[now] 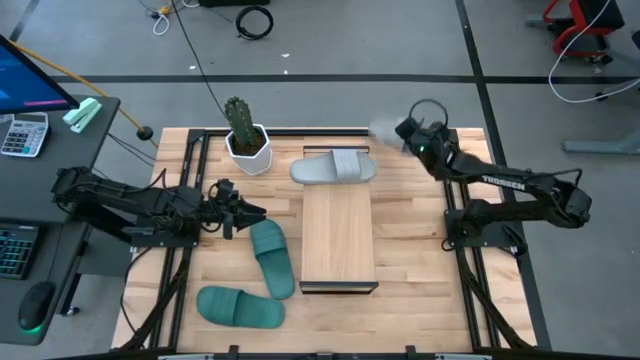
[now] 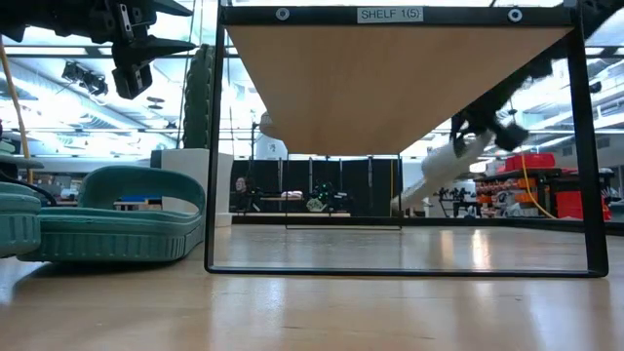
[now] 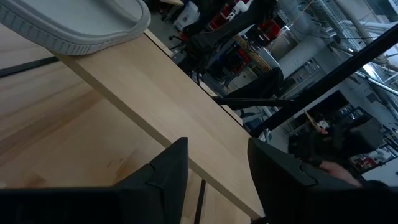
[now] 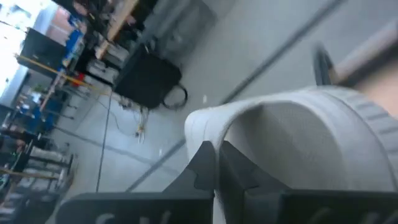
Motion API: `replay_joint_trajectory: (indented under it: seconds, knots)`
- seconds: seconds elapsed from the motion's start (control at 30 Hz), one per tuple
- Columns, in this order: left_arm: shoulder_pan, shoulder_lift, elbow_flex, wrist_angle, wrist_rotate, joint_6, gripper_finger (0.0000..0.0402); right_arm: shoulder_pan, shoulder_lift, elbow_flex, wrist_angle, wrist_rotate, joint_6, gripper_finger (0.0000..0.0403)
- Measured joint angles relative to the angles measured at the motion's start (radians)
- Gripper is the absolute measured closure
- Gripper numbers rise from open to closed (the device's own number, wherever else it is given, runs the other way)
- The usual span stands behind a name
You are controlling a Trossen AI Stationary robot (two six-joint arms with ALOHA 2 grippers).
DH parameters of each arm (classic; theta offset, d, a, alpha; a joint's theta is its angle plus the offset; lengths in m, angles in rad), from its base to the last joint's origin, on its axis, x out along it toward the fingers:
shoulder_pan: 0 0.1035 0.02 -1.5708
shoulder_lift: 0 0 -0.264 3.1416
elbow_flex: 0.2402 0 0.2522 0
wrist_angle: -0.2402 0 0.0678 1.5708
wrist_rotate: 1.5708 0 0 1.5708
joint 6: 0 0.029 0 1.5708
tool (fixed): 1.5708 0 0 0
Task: Pick and place slides into the shelf
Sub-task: Put the gray slide on the shelf
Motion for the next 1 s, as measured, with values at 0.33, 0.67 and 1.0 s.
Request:
replay_joint_trajectory:
  seconds: [0.33,0.67,1.0]
  knots:
    - [0.0,0.0,0.0,0.0,0.0,0.016,0.023,-0.081,-0.043,0.267,-0.161,-0.101,-0.373,0.0396]
    - [0.0,0.0,0.0,0.0,0.0,0.027,0.023,-0.088,-0.043,0.619,-0.445,-0.261,-0.657,0.0396]
    - [0.0,0.0,0.0,0.0,0.0,0.027,0.023,-0.087,-0.044,0.918,-0.808,-0.449,-0.805,0.0396]
